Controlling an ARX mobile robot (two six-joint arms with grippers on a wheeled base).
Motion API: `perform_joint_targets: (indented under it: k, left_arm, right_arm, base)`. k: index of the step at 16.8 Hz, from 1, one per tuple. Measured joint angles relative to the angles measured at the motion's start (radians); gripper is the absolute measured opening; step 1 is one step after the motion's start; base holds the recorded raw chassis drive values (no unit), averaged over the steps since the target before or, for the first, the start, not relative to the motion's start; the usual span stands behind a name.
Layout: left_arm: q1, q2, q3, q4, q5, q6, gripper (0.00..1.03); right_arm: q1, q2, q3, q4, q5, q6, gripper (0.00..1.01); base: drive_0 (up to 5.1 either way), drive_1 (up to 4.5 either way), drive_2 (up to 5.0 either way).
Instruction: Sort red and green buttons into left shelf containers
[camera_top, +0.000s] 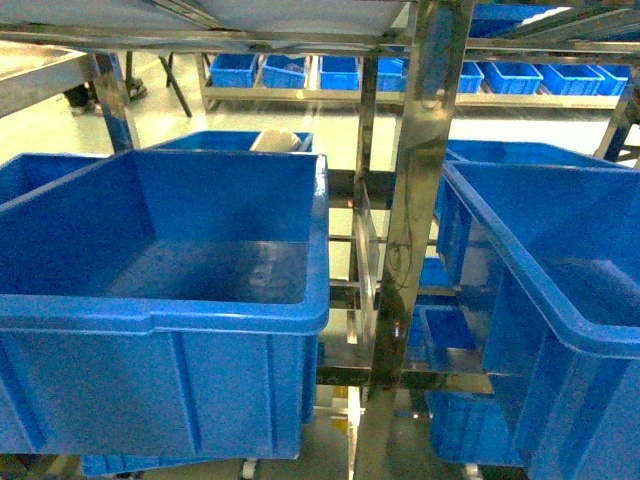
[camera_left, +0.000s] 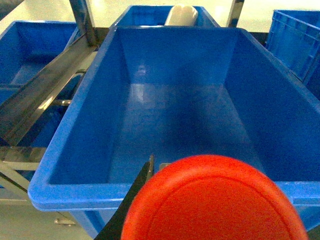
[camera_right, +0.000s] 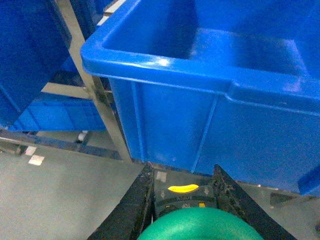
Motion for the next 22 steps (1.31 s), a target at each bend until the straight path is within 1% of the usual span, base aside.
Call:
perform_joint_targets:
  k: [1,5,6,8,9,10,11,12,13,15,16,17,19,21,22]
  left_arm:
    - [0.000,0.000,0.000,-0.001,0.000,0.000,0.26]
    - [0.000,0.000,0.000,0.000,0.000,0.000,0.26]
    - [0.000,0.000,0.000,-0.001,0.000,0.000,0.26]
    - [0.000,0.000,0.000,-0.001,0.000,0.000,0.26]
    - [0.000,0.000,0.000,-0.001,0.000,0.000,0.26]
    - [0.000,0.000,0.000,-0.001,0.000,0.000,0.26]
    - [0.000,0.000,0.000,-0.001,0.000,0.000,0.26]
    - [0.000,0.000,0.000,-0.001,0.000,0.000,0.26]
    - [0.000,0.000,0.000,-0.001,0.000,0.000,0.26]
    - [0.000,0.000,0.000,-0.001,0.000,0.000,0.26]
    - [0.000,0.000,0.000,-0.001,0.000,0.000,0.26]
    - [0.000,0.000,0.000,-0.001,0.000,0.000,0.26]
    - [0.000,0.000,0.000,-0.001,-0.001,0.000,0.26]
    - [0.000,0.000,0.000,-0.001,0.000,0.000,0.26]
    - [0.000,0.000,0.000,-0.001,0.000,0.000,0.26]
  right_arm:
    - [-0.001,-0.003,0.018,-0.048,-0.005,-0.003,0.29]
    - [-0.001,-0.027,0.048,-0.108,-0.005,-0.005,0.29]
    - [0.001,-0.055,0.103,-0.174,-0.005,-0.006,0.29]
    - [0.002,-0.057,0.206,-0.243,-0.005,-0.006,0.29]
    - [0.001,-0.042,0.248,-0.262,-0.005,-0.006,0.29]
    - [-0.003,0.000,0.294,-0.257,-0.005,-0.006,0.29]
    - [-0.022,0.064,0.339,-0.232,-0.014,-0.008,0.29]
    - [-0.041,0.131,0.376,-0.198,-0.014,-0.019,0.29]
    - [-0.077,0.242,0.429,-0.172,-0.029,-0.029,0.29]
    - [-0.118,0.412,0.487,-0.104,-0.032,-0.079,0.29]
    - [-0.134,0.487,0.523,-0.080,-0.039,-0.105,0.29]
    - [-0.152,0.549,0.557,-0.075,-0.039,-0.124,0.29]
    - [-0.170,0.644,0.612,-0.057,-0.035,-0.146,0.29]
    - [-0.171,0.750,0.692,-0.064,-0.031,-0.174,0.29]
    - [-0.176,0.778,0.715,-0.066,-0.027,-0.176,0.29]
  base:
    - [0.0,0.00,0.0]
    - [0.0,0.00,0.0]
    - [0.0,0.00,0.0]
    - [0.0,0.00,0.0]
    - [0.0,0.00,0.0]
    - [0.0,0.00,0.0]
    - [0.0,0.00,0.0]
    - [0.0,0.00,0.0]
    - [0.0,0.00,0.0]
    - [0.0,0.00,0.0]
    - [0.0,0.00,0.0]
    - [0.0,0.00,0.0]
    - [0.0,0.00,0.0]
    - [0.0,0.00,0.0]
    - [0.0,0.00,0.0]
